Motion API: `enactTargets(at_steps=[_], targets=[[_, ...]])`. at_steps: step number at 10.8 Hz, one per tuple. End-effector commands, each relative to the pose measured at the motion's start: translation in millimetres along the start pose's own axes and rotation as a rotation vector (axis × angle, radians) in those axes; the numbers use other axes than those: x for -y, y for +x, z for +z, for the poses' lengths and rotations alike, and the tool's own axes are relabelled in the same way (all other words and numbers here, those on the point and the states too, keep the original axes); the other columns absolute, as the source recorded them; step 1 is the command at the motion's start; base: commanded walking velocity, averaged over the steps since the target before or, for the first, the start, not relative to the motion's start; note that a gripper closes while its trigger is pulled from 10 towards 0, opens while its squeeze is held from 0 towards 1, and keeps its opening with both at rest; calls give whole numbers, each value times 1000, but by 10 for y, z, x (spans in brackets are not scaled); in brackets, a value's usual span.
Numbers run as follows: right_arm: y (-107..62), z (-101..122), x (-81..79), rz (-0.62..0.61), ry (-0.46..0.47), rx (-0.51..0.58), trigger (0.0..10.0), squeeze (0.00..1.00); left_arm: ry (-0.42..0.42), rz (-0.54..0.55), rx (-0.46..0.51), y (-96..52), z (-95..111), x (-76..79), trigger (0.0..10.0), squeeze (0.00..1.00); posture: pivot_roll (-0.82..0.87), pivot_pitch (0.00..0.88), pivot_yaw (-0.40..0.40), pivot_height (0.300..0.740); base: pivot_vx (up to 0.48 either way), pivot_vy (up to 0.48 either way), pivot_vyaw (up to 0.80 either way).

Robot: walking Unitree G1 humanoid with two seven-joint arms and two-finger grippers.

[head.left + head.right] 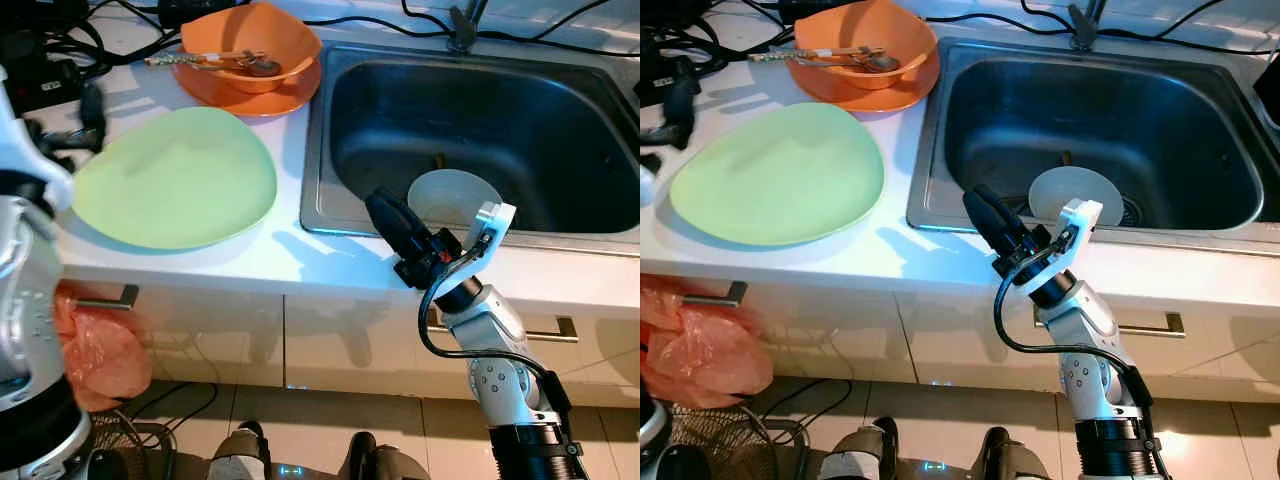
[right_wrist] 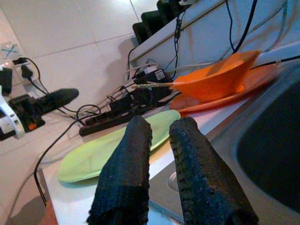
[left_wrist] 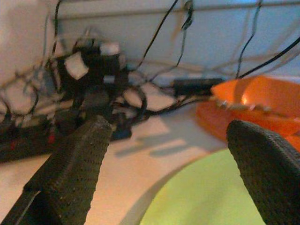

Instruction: Kitchen organization

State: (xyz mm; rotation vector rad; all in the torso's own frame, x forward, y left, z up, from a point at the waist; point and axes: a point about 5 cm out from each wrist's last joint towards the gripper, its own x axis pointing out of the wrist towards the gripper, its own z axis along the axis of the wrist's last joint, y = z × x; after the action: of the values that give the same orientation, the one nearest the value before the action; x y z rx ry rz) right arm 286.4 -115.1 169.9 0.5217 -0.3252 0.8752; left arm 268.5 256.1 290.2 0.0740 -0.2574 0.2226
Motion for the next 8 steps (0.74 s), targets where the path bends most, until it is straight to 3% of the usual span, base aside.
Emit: enactTargets(at_steps=[1,2,3,6,8], targets=[[-71,-67,29,-19,24,-37,10000,0,-23,20,-41,-52,-43,-49,10000,0,237,220,-53,740,0,0,0],[-66,-80,27,-16,24,-42,10000,0,-74,55,-199,-111,-296,-127,10000,0,238,216,-52,740,0,0,0],[-61,-85,24,-13,22,-45,10000,0,-114,106,-270,-152,-438,-202,10000,0,236,216,-52,740,0,0,0],[-65,-83,38,-12,15,-51,10000,0,-162,153,-336,-150,-499,-286,10000,0,235,204,-54,740,0,0,0],[-53,-88,35,-8,12,-54,10000,0,-288,129,-372,-157,-555,-245,10000,0,233,201,-55,740,0,0,0]])
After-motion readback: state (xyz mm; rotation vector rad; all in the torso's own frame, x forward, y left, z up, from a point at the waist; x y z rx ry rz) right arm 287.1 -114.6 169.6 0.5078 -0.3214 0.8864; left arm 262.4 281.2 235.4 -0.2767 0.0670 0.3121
